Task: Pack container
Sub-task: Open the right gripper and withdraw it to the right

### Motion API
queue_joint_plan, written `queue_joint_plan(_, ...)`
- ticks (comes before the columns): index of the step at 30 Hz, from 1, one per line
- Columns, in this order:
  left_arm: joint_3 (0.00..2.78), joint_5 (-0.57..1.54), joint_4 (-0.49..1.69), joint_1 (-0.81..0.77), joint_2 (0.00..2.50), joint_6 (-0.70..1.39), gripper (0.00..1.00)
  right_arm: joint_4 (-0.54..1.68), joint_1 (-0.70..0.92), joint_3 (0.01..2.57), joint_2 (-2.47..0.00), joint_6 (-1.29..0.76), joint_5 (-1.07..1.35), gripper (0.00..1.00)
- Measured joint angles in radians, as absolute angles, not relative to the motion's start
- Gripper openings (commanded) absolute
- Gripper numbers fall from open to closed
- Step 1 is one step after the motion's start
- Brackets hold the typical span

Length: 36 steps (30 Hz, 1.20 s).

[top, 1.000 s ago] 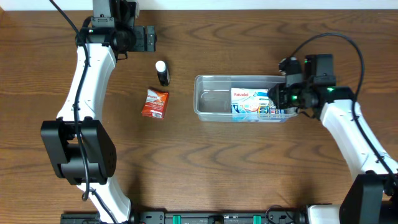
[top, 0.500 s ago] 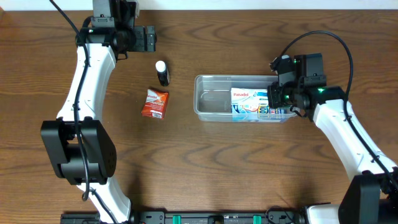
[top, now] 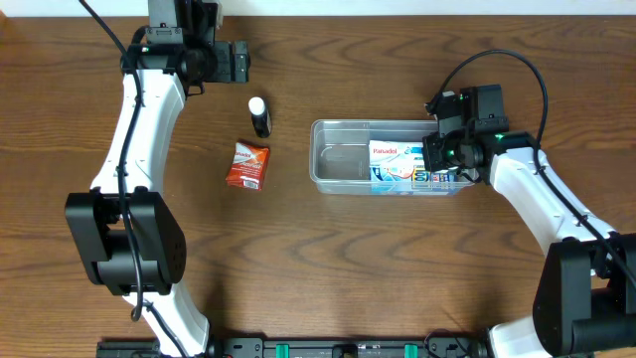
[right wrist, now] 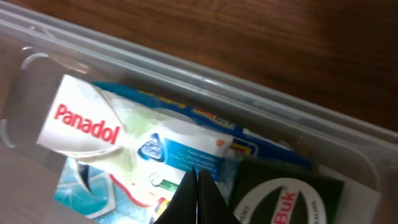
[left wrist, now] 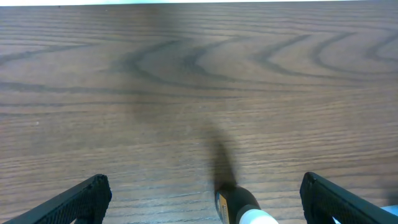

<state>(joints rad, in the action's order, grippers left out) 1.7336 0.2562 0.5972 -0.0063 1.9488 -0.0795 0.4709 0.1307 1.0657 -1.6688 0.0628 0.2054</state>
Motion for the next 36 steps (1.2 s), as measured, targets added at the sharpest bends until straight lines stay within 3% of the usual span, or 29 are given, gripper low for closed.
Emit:
queue_joint_plan(19, 1.734, 0.256, 0.597, -0.006, 1.949, -0.08, 0.98, 0.487, 0.131, 1.066, -1.669, 0.063, 0.086, 0.01)
queue_joint_plan(31, 1.734, 0.256, 0.598, -0.006, 1.949, -0.08, 0.98, 0.456, 0.131, 1.141, -1.673, 0.062, 0.302, 0.01)
queue_joint_plan(32, 1.734, 0.256, 0.598, -0.006, 1.949, -0.08, 0.98, 0.459, 0.131, 1.161, -1.673, 0.06, 0.325, 0.02)
queue_joint_plan(36, 1.734, 0.256, 0.598, -0.006, 1.949, -0.08, 0.98, 0.471, 0.13, 1.217, -1.673, 0.027, 0.346, 0.23)
